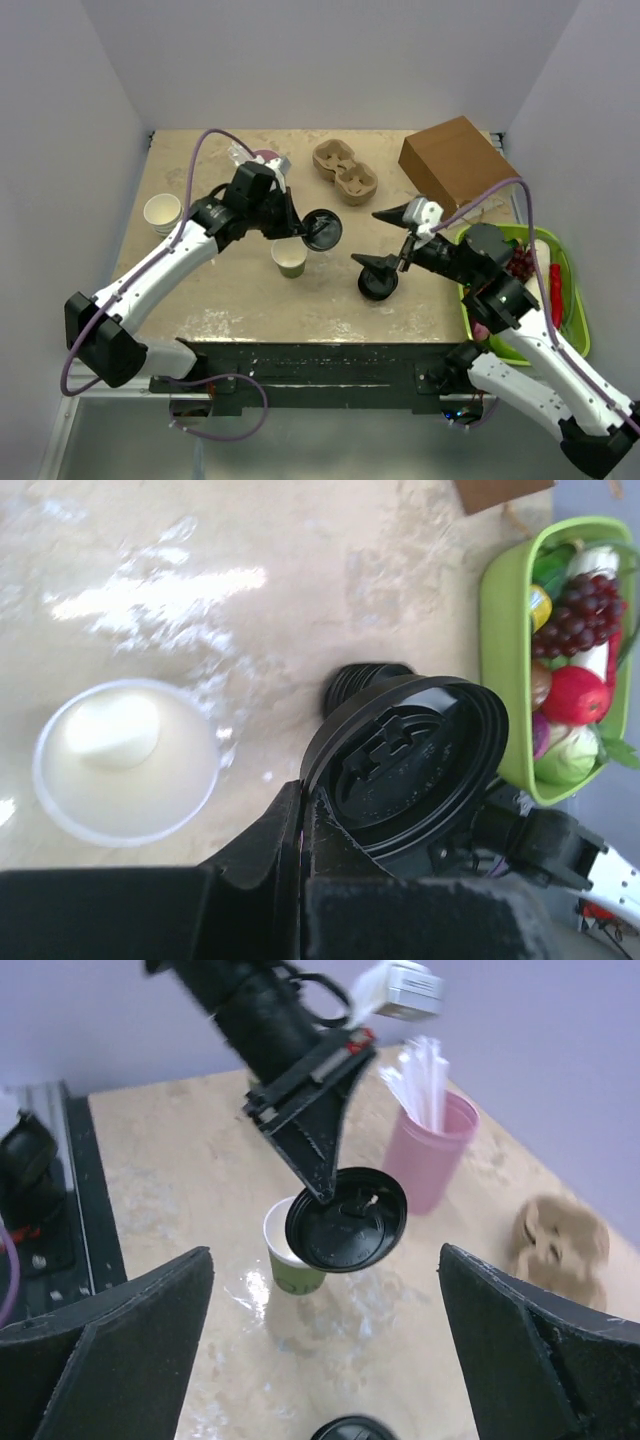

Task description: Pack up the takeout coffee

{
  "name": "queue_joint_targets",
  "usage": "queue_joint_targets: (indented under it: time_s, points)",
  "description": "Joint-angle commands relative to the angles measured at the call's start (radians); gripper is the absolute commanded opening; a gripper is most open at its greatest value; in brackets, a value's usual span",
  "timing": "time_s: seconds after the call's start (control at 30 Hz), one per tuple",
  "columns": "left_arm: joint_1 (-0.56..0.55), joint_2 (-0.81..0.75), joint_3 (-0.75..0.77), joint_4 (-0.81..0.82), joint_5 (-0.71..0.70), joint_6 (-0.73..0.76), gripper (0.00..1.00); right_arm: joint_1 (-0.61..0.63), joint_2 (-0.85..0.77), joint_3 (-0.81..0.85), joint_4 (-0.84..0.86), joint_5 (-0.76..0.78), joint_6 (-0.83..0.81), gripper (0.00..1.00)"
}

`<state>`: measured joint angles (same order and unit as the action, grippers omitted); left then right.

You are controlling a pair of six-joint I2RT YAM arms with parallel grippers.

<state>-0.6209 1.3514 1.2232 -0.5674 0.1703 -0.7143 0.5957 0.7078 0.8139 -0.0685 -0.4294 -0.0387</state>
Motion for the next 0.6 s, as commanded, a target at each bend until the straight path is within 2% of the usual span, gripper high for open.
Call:
queue_joint_targets:
  time_s: [0.0, 0.03, 0.07, 0.1, 0.13, 0.2, 0.3, 0.4, 0.53, 0.57]
  points:
    - [0.044, -0.009, 0.142, -0.334, 0.069, 0.091, 0.0, 0.172, 0.131, 0.112, -0.031, -0.094, -0.447, 0.98]
    - [0.049, -0.002, 0.175, -0.42, 0.061, 0.096, 0.0, 0.214, 0.156, 0.128, -0.06, -0.05, -0.595, 0.98]
    - [0.058, 0.006, 0.189, -0.458, 0.052, 0.096, 0.0, 0.246, 0.195, 0.148, -0.098, -0.052, -0.671, 0.98]
    - [0.065, 0.015, 0.2, -0.494, 0.045, 0.098, 0.0, 0.274, 0.209, 0.178, -0.196, -0.092, -0.75, 0.98]
    - [0.075, 0.017, 0.203, -0.546, 0.044, 0.098, 0.0, 0.277, 0.219, 0.186, -0.268, -0.211, -0.99, 0.98]
    - [0.096, 0.0, 0.187, -0.568, 0.064, 0.079, 0.0, 0.279, 0.231, 0.185, -0.365, -0.275, -1.153, 0.98]
    - [0.108, -0.04, 0.127, -0.542, 0.145, 0.047, 0.0, 0.286, 0.242, 0.185, -0.353, -0.269, -1.202, 0.98]
    - [0.112, -0.049, 0.127, -0.548, 0.158, 0.026, 0.0, 0.306, 0.286, 0.211, -0.379, -0.25, -1.239, 0.94]
    - [0.112, -0.046, 0.142, -0.578, 0.189, 0.001, 0.0, 0.36, 0.382, 0.274, -0.431, -0.16, -1.256, 0.78]
    - [0.11, -0.046, 0.142, -0.581, 0.192, -0.005, 0.0, 0.374, 0.398, 0.283, -0.433, -0.128, -1.242, 0.77]
